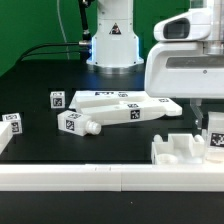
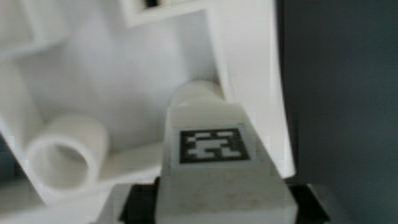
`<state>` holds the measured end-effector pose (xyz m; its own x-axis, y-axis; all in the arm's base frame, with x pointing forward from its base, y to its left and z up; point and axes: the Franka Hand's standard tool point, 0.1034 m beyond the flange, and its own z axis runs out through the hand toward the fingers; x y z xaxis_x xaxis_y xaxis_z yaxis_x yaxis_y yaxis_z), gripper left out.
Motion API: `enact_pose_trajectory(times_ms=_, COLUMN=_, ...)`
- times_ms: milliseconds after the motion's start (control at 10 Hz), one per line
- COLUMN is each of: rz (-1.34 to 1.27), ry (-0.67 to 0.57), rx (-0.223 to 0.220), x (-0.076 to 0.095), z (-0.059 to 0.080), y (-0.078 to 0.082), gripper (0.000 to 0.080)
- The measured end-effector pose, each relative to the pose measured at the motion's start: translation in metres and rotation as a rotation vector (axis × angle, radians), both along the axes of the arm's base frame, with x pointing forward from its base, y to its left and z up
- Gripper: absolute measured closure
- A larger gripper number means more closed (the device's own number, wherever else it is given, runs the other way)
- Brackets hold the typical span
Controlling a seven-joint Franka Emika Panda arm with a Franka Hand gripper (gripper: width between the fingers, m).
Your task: Assemble chair
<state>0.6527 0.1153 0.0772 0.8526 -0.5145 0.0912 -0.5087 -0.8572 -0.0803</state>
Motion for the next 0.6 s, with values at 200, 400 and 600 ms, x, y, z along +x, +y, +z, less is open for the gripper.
enact_pose_trajectory(times_ms=200, rz=-0.291, ry=0.01, rx=0.054, x=0.0003, z=-0.0005, y=-0.0019, gripper=0.0517)
enact_pose_trajectory(times_ms=400, rz=-0.627, ry=0.03, rx=0.113, x=-0.0005, z=-0.0016, y=-0.0026, gripper=0.0517)
enact_pose_trajectory(times_ms=600, rz=-0.699, ry=0.035, rx=0.125, x=-0.0006, z=-0.0017, y=-0.003, gripper=0.0515)
